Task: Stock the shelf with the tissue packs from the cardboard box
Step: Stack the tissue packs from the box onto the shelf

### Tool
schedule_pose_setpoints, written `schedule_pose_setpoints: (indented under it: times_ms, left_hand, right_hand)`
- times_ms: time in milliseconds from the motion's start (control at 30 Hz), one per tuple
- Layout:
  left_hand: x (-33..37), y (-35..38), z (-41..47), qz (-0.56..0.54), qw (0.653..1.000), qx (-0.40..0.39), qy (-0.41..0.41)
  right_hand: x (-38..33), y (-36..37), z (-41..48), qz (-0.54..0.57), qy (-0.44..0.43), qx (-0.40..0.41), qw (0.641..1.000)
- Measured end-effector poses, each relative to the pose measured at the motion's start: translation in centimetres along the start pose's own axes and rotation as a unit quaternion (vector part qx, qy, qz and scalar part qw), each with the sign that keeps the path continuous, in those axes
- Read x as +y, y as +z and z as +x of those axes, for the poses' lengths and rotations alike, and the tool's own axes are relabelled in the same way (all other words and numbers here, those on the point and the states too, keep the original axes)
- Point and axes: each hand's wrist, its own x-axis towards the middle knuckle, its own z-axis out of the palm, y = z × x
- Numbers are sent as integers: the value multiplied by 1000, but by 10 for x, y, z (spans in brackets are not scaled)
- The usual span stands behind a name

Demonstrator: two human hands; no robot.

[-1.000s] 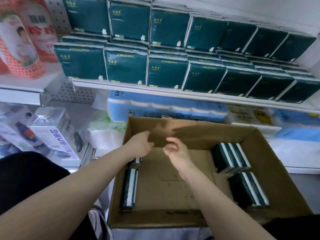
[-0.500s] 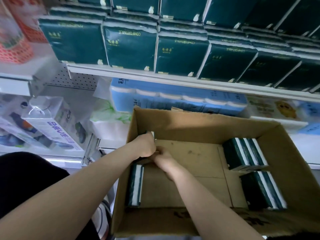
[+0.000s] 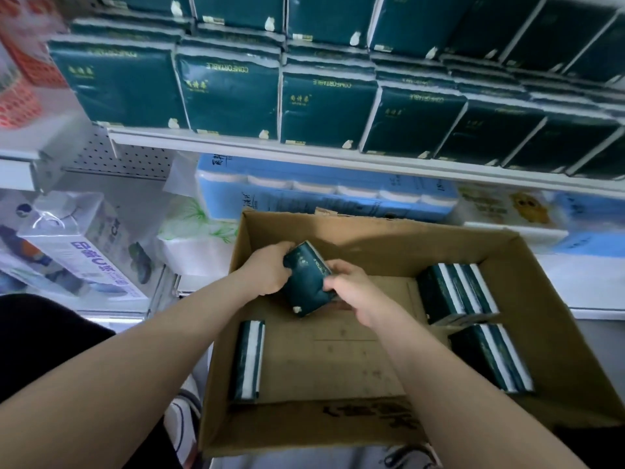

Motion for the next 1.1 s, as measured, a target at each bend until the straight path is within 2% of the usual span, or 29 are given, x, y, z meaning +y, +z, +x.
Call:
schedule_pose_setpoints:
  times_ms: [100, 267, 533, 800, 1100]
  left_hand:
    - [14, 0, -6, -43, 998, 27, 43]
    - [45, 0, -21, -67, 991, 79, 89]
    - [109, -6, -52, -95, 977, 104, 162]
    - [193, -40, -56, -109, 945, 187, 247]
    - [263, -84, -16, -160, 908, 259, 289]
  right_hand:
    - [-4, -32, -16, 6, -31, 6, 999]
    - [-5, -76, -41, 36, -112, 63, 991]
    - [-29, -137, -95, 64, -206, 156, 964]
    - [-87, -199, -139, 36, -326, 227, 917]
    - [-160, -247, -137, 34, -410, 290, 864]
